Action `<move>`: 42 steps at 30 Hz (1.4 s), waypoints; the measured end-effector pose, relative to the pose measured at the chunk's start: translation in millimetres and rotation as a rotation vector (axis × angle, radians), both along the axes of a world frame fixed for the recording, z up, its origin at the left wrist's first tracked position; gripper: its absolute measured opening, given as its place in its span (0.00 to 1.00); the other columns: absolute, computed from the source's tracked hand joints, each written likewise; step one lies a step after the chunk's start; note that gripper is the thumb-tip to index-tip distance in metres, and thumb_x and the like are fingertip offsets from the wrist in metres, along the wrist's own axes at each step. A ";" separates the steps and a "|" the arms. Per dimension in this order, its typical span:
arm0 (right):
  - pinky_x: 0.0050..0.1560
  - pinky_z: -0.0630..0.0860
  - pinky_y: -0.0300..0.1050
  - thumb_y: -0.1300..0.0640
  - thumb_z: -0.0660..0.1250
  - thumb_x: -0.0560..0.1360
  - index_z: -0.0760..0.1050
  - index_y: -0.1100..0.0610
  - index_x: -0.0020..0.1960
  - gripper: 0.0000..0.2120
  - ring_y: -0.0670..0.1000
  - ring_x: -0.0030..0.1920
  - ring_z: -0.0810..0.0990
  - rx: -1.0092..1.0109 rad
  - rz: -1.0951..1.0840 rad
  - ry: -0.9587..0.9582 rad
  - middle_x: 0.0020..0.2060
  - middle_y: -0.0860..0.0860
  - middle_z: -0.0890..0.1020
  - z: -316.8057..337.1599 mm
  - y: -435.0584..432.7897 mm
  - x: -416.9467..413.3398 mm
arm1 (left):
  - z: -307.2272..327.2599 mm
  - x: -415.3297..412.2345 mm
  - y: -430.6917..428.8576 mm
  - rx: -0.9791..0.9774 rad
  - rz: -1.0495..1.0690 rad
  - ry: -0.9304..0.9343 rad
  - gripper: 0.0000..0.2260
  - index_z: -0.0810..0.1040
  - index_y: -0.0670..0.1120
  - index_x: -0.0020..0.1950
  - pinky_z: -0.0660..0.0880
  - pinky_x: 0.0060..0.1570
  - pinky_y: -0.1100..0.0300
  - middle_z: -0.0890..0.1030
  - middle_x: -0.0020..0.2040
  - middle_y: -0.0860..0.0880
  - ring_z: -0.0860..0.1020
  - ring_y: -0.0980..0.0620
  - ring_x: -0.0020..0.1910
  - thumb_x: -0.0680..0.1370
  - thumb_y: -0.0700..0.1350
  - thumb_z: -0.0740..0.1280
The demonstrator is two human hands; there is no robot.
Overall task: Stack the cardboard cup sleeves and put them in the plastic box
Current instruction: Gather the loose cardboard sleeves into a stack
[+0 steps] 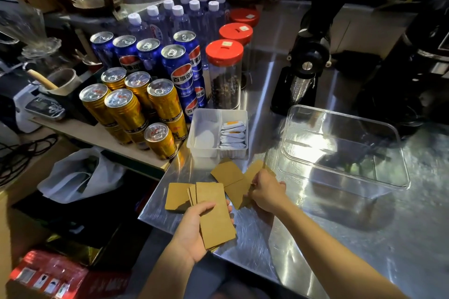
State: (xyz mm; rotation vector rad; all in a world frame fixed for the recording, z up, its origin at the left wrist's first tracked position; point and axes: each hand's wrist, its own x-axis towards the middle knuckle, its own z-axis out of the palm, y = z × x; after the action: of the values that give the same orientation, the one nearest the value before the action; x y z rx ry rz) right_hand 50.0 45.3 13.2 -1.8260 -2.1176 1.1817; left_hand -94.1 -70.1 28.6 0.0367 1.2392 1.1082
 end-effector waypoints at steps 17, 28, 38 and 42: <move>0.20 0.66 0.29 0.73 0.67 0.68 0.81 0.57 0.34 0.13 0.39 0.22 0.74 -0.064 -0.266 0.594 0.29 0.51 0.78 46.2 -3.2 57.3 | -1.1 6.7 12.2 0.008 0.004 -0.015 0.12 0.83 0.36 0.44 0.79 0.42 0.46 0.84 0.40 0.37 0.81 0.40 0.37 0.72 0.42 0.64; 0.33 0.74 0.31 0.71 0.68 0.69 0.75 0.58 0.44 0.10 0.41 0.33 0.79 -0.071 -0.152 0.683 0.32 0.48 0.80 56.0 -5.0 87.2 | -1.8 15.3 28.9 0.033 -0.033 0.042 0.13 0.85 0.38 0.41 0.77 0.48 0.45 0.85 0.38 0.40 0.80 0.41 0.38 0.75 0.42 0.62; 0.40 0.73 0.38 0.62 0.71 0.70 0.71 0.52 0.46 0.11 0.47 0.40 0.76 -0.129 0.337 0.239 0.38 0.47 0.78 77.9 13.4 78.3 | 11.2 43.9 32.9 -0.011 -0.358 0.063 0.19 0.81 0.41 0.56 0.79 0.48 0.46 0.84 0.52 0.38 0.82 0.40 0.51 0.70 0.50 0.70; 0.48 0.78 0.49 0.61 0.71 0.70 0.69 0.52 0.49 0.13 0.55 0.48 0.78 -0.133 0.379 0.192 0.46 0.53 0.80 73.9 14.8 65.7 | 12.1 57.0 34.1 0.006 -0.402 -0.046 0.22 0.81 0.43 0.56 0.76 0.56 0.42 0.82 0.55 0.38 0.80 0.39 0.55 0.70 0.57 0.69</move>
State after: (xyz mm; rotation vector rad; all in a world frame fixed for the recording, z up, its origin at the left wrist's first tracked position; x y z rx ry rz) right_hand 115.7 60.2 87.1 -1.3195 -2.3848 1.5409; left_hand -37.1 -36.0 40.7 0.2530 1.1261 0.7591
